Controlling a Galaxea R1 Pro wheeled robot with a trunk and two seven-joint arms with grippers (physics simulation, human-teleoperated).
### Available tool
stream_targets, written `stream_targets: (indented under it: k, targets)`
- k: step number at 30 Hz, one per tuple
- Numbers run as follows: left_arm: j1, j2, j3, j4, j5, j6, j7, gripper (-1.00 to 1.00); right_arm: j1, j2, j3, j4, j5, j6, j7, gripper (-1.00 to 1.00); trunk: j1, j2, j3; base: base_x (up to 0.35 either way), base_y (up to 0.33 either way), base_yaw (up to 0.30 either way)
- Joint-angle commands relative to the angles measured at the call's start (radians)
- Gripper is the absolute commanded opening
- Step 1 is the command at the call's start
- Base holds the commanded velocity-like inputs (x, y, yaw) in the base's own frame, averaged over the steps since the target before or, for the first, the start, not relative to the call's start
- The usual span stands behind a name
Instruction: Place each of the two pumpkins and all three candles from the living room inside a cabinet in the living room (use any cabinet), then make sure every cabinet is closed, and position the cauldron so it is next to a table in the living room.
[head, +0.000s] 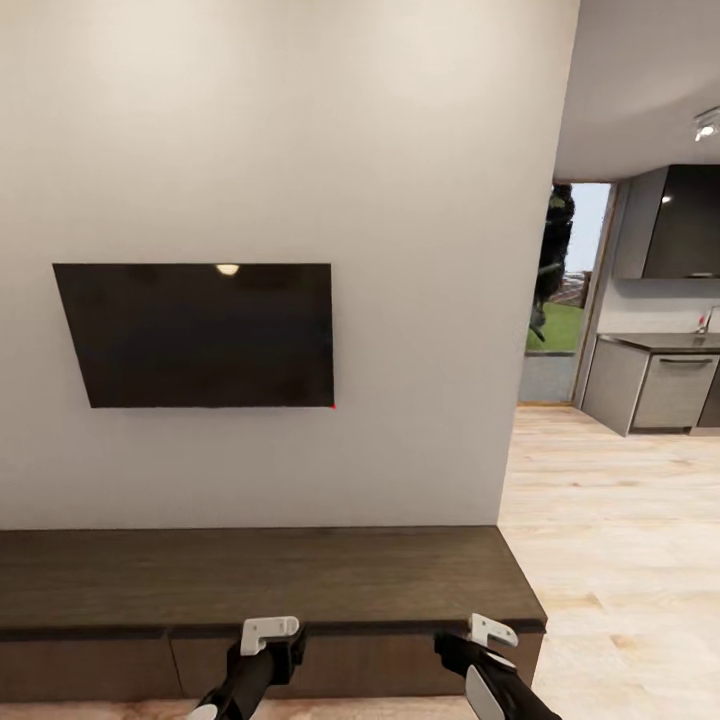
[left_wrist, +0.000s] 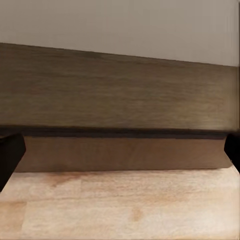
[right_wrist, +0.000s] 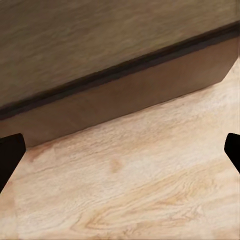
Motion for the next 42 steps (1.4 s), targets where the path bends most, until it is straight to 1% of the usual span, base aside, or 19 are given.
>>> stream_targets:
  k: [1, 5, 12, 18, 27, 29, 30, 31, 33, 34, 35, 36, 37, 38, 40, 42]
  targets:
    - [0.013, 0.0, 0.001, -0.029, 0.006, 0.011, -0.006, 1.0, 0.0, -0.001, 0.0, 0.001, -0.01, 0.004, -0.005, 1.0, 0.004, -0.008, -0.005, 0.0, 0.0, 0.0]
    - [0.031, 0.0, 0.001, -0.067, 0.008, 0.017, -0.009, 1.0, 0.0, -0.014, -0.009, 0.018, -0.01, 0.003, -0.007, 1.0, 0.019, -0.036, -0.017, 0.0, 0.0, 0.0]
    - [0.046, 0.0, 0.001, -0.096, 0.008, 0.018, -0.009, 1.0, 0.0, -0.023, -0.029, 0.045, -0.011, -0.002, -0.008, 1.0, 0.046, -0.085, -0.039, 0.0, 0.0, 0.0]
    - [0.06, 0.0, 0.001, -0.113, 0.009, 0.014, -0.009, 1.0, 0.0, -0.027, -0.047, 0.066, -0.012, -0.008, -0.007, 1.0, 0.069, -0.127, -0.058, 0.0, 0.0, 0.0]
    - [0.064, 0.0, 0.001, -0.117, 0.008, 0.009, -0.009, 1.0, -0.002, -0.03, -0.053, 0.062, -0.014, -0.005, -0.001, 1.0, 0.104, -0.19, -0.086, 0.0, 0.0, 0.0]
    - [0.064, 0.0, 0.001, -0.117, 0.008, 0.009, -0.009, 1.0, -0.004, -0.033, -0.072, 0.061, -0.035, -0.002, 0.02, 1.0, 0.111, -0.204, -0.093, 0.0, 0.0, 0.0]
    - [0.063, 0.0, 0.001, -0.117, 0.008, 0.009, -0.009, 1.0, -0.005, -0.034, -0.088, 0.062, -0.055, -0.001, 0.041, 1.0, 0.115, -0.211, -0.096, 0.0, 0.0, 0.0]
    - [0.064, 0.0, 0.001, -0.117, 0.008, 0.009, -0.009, 1.0, -0.005, -0.042, -0.121, 0.063, -0.103, 0.001, 0.114, 1.0, 0.119, -0.218, -0.099, 0.0, 0.0, 0.0]
    - [0.064, 0.0, 0.001, -0.116, 0.008, 0.008, -0.009, 1.0, -0.004, -0.064, -0.147, 0.066, -0.149, 0.003, 0.235, 1.0, 0.127, -0.232, -0.105, 0.0, 0.0, 0.0]
    - [0.064, 0.0, 0.0, -0.116, 0.008, 0.008, -0.009, 1.0, -0.003, -0.103, -0.167, 0.078, -0.185, 0.007, 0.392, 1.0, 0.131, -0.239, -0.108, 0.0, 0.0, 0.0]
    - [0.064, 0.0, 0.0, -0.116, 0.008, 0.008, -0.009, 1.0, -0.002, -0.125, -0.175, 0.091, -0.2, 0.011, 0.473, 1.0, 0.134, -0.246, -0.111, 0.0, 0.0, 0.0]
    - [0.064, 0.0, 0.0, -0.116, 0.008, 0.008, -0.009, 1.0, -0.002, -0.167, -0.188, 0.133, -0.225, 0.021, 0.627, 1.0, 0.138, -0.253, -0.115, 0.0, 0.0, 0.0]
    - [0.064, 0.0, 0.0, -0.116, 0.008, 0.008, -0.009, 1.0, -0.001, -0.184, -0.195, 0.158, -0.237, 0.025, 0.688, 1.0, 0.142, -0.26, -0.118, 0.0, 0.0, 0.0]
    - [0.064, 0.0, 0.0, -0.116, 0.008, 0.008, -0.009, 1.0, -0.001, -0.21, -0.213, 0.203, -0.263, 0.028, 0.778, 1.0, 0.146, -0.267, -0.121, 0.0, 0.0, 0.0]
    - [0.064, 0.0, 0.0, -0.116, 0.008, 0.007, -0.009, 1.0, -0.001, -0.229, -0.237, 0.244, -0.287, 0.029, 0.853, 1.0, 0.154, -0.281, -0.127, 0.0, 0.0, 0.0]
    - [0.064, 0.0, 0.0, -0.116, 0.008, 0.007, -0.009, 1.0, -0.001, -0.238, -0.249, 0.266, -0.3, 0.028, 0.886, 1.0, 0.161, -0.295, -0.133, 0.0, 0.0, 0.0]
